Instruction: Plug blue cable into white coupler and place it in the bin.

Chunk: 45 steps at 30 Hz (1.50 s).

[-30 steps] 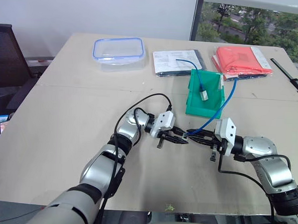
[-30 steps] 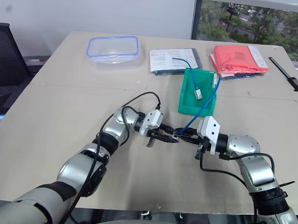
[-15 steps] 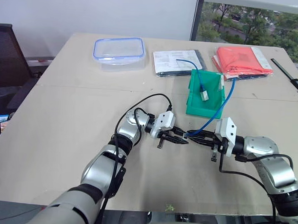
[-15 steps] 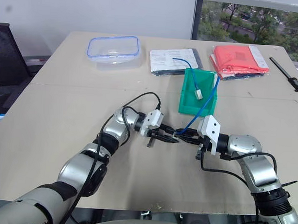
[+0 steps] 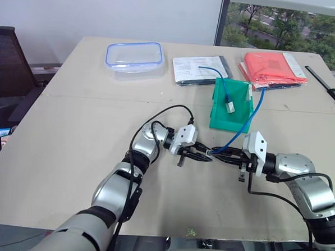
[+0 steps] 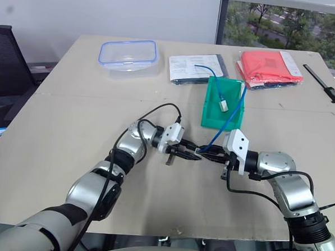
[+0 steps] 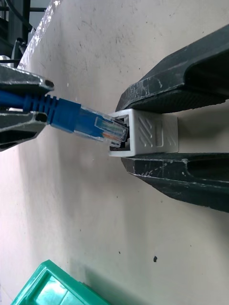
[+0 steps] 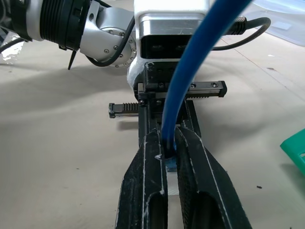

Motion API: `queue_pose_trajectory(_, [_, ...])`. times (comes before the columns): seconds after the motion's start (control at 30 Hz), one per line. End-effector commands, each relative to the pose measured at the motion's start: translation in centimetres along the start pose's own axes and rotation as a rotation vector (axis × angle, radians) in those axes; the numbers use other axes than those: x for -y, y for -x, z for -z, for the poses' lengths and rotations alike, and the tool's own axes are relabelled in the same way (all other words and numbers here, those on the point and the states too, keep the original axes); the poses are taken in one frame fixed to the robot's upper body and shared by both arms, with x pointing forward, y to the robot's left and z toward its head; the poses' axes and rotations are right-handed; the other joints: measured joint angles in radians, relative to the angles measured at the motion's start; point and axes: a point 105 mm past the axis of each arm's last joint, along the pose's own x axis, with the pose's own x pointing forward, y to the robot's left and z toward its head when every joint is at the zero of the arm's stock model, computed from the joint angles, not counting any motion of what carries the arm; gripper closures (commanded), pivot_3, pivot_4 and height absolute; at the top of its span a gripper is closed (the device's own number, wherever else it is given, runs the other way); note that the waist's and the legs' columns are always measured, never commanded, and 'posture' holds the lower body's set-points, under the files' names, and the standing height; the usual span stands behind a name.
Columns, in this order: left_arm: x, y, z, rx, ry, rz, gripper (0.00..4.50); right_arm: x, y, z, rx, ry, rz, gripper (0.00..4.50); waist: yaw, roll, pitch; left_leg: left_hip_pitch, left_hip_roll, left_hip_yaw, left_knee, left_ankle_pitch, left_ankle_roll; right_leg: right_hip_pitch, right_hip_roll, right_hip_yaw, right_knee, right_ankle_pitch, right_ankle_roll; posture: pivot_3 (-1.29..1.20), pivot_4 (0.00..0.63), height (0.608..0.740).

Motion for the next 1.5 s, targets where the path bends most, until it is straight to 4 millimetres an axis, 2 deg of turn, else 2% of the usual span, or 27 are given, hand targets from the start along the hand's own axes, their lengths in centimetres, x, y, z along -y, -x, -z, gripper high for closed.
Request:
queue_pose_trajectory(0.03, [0.3,-0.5,0.1,-0.005,-0.011,0.021,3.96,0.6,-0.6,0.5,-0.024,0.006,0.027,4.50,0.000,0.000,0.000,0.000,0.000,0.000,0.000,0.000,0.000,0.000,0.000,0.000,0.000,0.000,0.000,0.00,0.150,0.736])
queue_pose_trajectory(0.27, [0.3,-0.6,0.1,0.003,-0.010,0.015,3.96,0.3,-1.1,1.9,-0.045,-0.045,0.021,4.50,0.000,-0.001,0.000,0.000,0.000,0.000,0.000,0.000,0.000,0.000,0.000,0.000,0.000,0.000,0.000,0.00,0.150,0.736])
queue_pose_trajectory(0.53, [0.2,-0.6,0.0,0.008,-0.010,0.004,3.96,-2.4,-0.7,8.9,-0.292,-0.150,-0.064,4.50,-0.002,-0.004,-0.006,0.006,0.000,0.001,0.000,0.000,0.000,0.005,0.000,0.001,0.001,0.000,0.000,0.00,0.150,0.736])
queue_pose_trajectory(0.6, [0.2,-0.5,0.0,0.007,-0.010,0.002,3.96,-1.7,-1.3,7.7,-0.208,-0.135,-0.026,4.50,-0.003,-0.006,-0.009,0.007,0.001,0.001,0.000,0.000,0.000,0.006,0.000,0.001,0.001,0.000,0.000,0.00,0.150,0.736])
queue_pose_trajectory(0.7, [0.3,-0.3,0.2,0.002,0.001,0.002,3.96,0.5,-1.9,2.9,0.044,-0.164,0.060,4.50,-0.004,-0.007,-0.010,0.007,0.002,0.000,0.000,0.000,0.000,0.006,0.001,0.000,0.001,0.000,-0.001,0.00,0.150,0.736])
queue_pose_trajectory(0.77, [0.3,-0.3,0.4,-0.007,0.019,0.003,3.96,1.2,-1.6,1.5,0.090,-0.140,0.069,4.50,-0.006,-0.006,-0.009,0.007,0.002,0.000,0.000,0.000,0.000,0.005,0.001,0.001,0.002,0.000,-0.001,0.00,0.150,0.736])
queue_pose_trajectory(0.83, [0.2,-0.1,0.6,-0.023,0.036,-0.007,3.96,1.6,-1.4,1.0,0.086,-0.117,0.072,4.50,-0.006,-0.006,-0.009,0.007,0.002,0.000,0.000,0.000,0.000,0.005,0.000,0.001,0.002,0.001,-0.001,0.00,0.150,0.736])
queue_pose_trajectory(0.87, [0.2,-0.1,0.8,-0.034,0.046,-0.012,2.92,1.8,-1.3,0.7,0.085,-0.103,0.074,4.50,-0.006,-0.006,-0.009,0.007,0.002,0.000,0.000,0.000,0.000,0.005,0.000,0.001,0.002,0.001,-0.001,0.00,0.150,0.736])
queue_pose_trajectory(0.9, [0.1,0.1,0.9,-0.045,0.050,-0.022,2.56,2.0,-1.3,0.3,0.087,-0.093,0.075,4.50,-0.005,-0.005,-0.008,0.006,0.002,0.000,0.000,0.000,0.000,0.005,0.000,0.001,0.001,0.000,-0.001,0.00,0.150,0.736])
queue_pose_trajectory(1.03, [-0.5,1.1,1.4,-0.084,0.040,-0.121,0.63,3.5,-1.0,-2.8,0.143,-0.081,0.104,4.50,-0.002,-0.005,-0.008,0.005,0.001,0.001,0.000,0.000,0.000,0.003,-0.001,0.001,0.001,0.001,-0.001,0.00,0.150,0.736])
queue_pose_trajectory(1.1, [-1.0,1.9,1.0,-0.079,0.027,-0.188,0.04,4.0,-0.7,-4.4,0.176,-0.096,0.117,4.50,-0.008,-0.004,-0.007,0.005,0.002,0.001,0.000,0.000,0.000,0.003,-0.001,0.002,0.002,0.001,-0.001,0.00,0.150,0.736])
queue_pose_trajectory(1.17, [-1.5,2.6,0.0,-0.058,0.018,-0.271,0.04,4.8,-0.4,-6.0,0.205,-0.131,0.143,4.50,-0.012,-0.003,-0.007,0.005,0.002,0.001,0.000,0.000,0.000,0.003,-0.001,0.004,0.002,0.001,-0.001,0.00,0.150,0.736])
queue_pose_trajectory(1.23, [-2.1,3.3,-2.3,-0.017,0.016,-0.382,0.04,6.1,0.0,-7.2,0.203,-0.191,0.191,4.50,-0.018,-0.002,-0.006,0.005,0.002,0.000,-0.001,0.000,0.000,0.003,-0.002,0.005,0.003,0.001,-0.001,0.00,0.150,0.736])
queue_pose_trajectory(1.37, [-3.2,4.9,-7.1,0.028,0.048,-0.612,0.04,10.4,1.1,-6.8,0.036,-0.276,0.355,4.50,-0.015,0.000,-0.003,0.003,0.002,-0.001,-0.002,0.000,0.000,0.002,-0.007,0.004,0.002,0.001,-0.002,0.00,0.150,0.736])
queue_pose_trajectory(1.5, [-4.0,6.0,-10.4,0.030,0.176,-0.752,0.04,13.5,1.7,-6.2,-0.032,-0.343,0.401,4.50,-0.014,0.000,-0.003,0.003,0.000,0.000,-0.001,0.000,0.000,0.002,-0.003,0.005,0.001,0.001,-0.001,0.00,0.150,0.736])
